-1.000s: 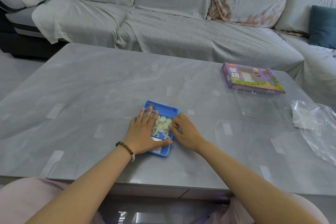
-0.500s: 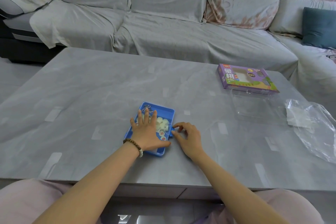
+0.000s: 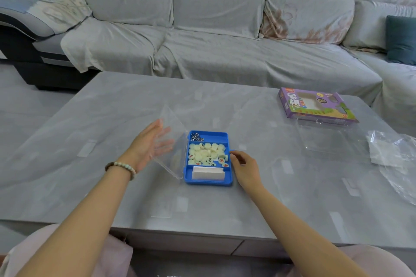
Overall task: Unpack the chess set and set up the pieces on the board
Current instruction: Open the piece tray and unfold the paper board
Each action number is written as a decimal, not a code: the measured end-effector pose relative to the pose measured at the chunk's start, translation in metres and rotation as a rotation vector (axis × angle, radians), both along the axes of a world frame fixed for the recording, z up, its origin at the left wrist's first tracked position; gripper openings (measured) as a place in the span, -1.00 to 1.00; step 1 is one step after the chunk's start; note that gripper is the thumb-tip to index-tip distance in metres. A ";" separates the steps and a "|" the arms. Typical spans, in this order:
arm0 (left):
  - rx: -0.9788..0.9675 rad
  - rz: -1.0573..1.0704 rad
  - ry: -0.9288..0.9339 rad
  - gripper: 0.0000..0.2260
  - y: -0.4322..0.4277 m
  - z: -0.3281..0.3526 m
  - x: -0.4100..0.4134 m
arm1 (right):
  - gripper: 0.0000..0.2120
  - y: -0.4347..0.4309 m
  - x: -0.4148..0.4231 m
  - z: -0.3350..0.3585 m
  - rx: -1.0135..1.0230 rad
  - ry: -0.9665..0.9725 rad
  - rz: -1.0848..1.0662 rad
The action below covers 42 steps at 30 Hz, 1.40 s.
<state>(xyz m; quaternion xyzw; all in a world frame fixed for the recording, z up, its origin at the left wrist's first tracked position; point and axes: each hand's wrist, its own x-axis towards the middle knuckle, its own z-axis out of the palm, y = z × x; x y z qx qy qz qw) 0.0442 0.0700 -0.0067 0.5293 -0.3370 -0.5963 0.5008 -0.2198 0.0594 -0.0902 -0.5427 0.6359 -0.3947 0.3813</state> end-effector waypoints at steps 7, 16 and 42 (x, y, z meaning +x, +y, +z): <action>0.054 0.094 -0.711 -0.43 0.000 -0.038 0.019 | -0.70 0.008 0.010 0.010 -0.171 0.272 0.122; -0.058 -0.113 -1.237 -0.38 0.010 -0.071 -0.024 | -0.69 0.016 0.008 0.017 -0.107 0.299 0.313; -0.080 -0.201 -1.321 -0.47 -0.005 -0.087 -0.044 | -0.82 -0.097 0.090 0.037 0.233 0.046 0.114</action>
